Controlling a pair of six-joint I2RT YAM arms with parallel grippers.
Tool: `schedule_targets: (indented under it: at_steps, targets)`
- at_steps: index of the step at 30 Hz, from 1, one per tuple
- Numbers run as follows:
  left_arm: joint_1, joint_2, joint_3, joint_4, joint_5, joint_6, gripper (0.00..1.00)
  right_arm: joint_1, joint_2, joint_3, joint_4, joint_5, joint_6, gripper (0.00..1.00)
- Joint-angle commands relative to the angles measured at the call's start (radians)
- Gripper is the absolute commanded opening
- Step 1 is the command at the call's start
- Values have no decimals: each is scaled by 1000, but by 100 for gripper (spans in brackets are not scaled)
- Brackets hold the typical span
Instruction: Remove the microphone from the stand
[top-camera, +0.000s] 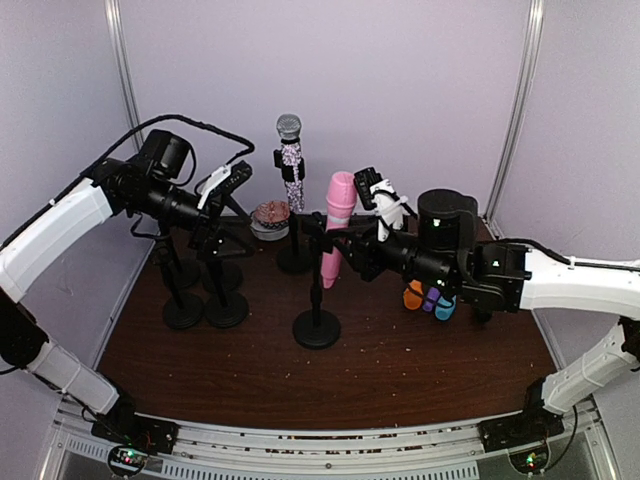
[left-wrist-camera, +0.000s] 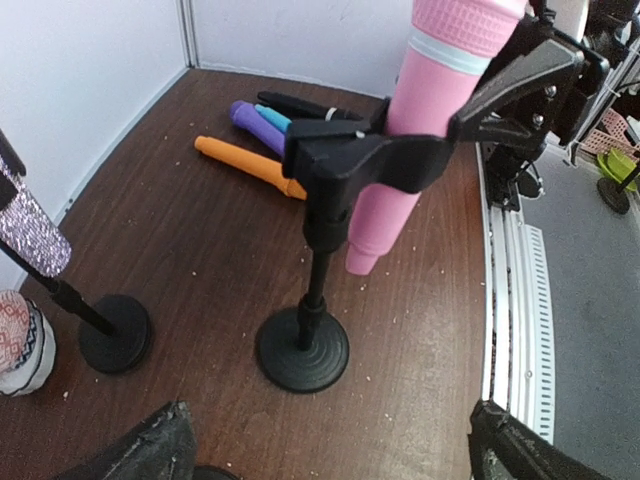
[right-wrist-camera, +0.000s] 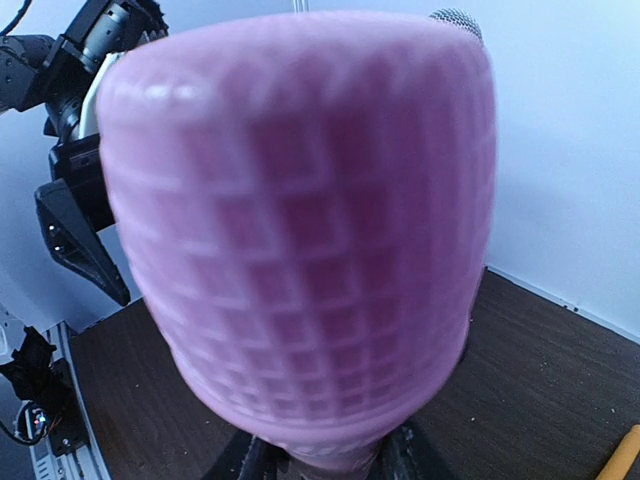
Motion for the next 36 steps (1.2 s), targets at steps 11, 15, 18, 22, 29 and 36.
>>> schedule_targets:
  at_steps: [11, 15, 18, 22, 29, 36]
  targets:
    - [-23, 209, 213, 142, 365, 179, 98, 10, -34, 39, 14, -82, 9, 78]
    - [-35, 268, 291, 53, 399, 294, 98, 15, -18, 80, -15, -110, 1, 78]
    - [-48, 306, 338, -13, 409, 382, 98, 16, -7, 97, -38, -98, -3, 75]
    - [-67, 357, 385, -67, 413, 462, 98, 15, 10, 114, -59, -95, -12, 70]
    - [-89, 433, 442, -77, 403, 460, 88, 15, 23, 120, -74, -93, -17, 56]
    - [-95, 472, 478, -110, 393, 487, 75, 11, 24, 114, -62, -104, -17, 46]
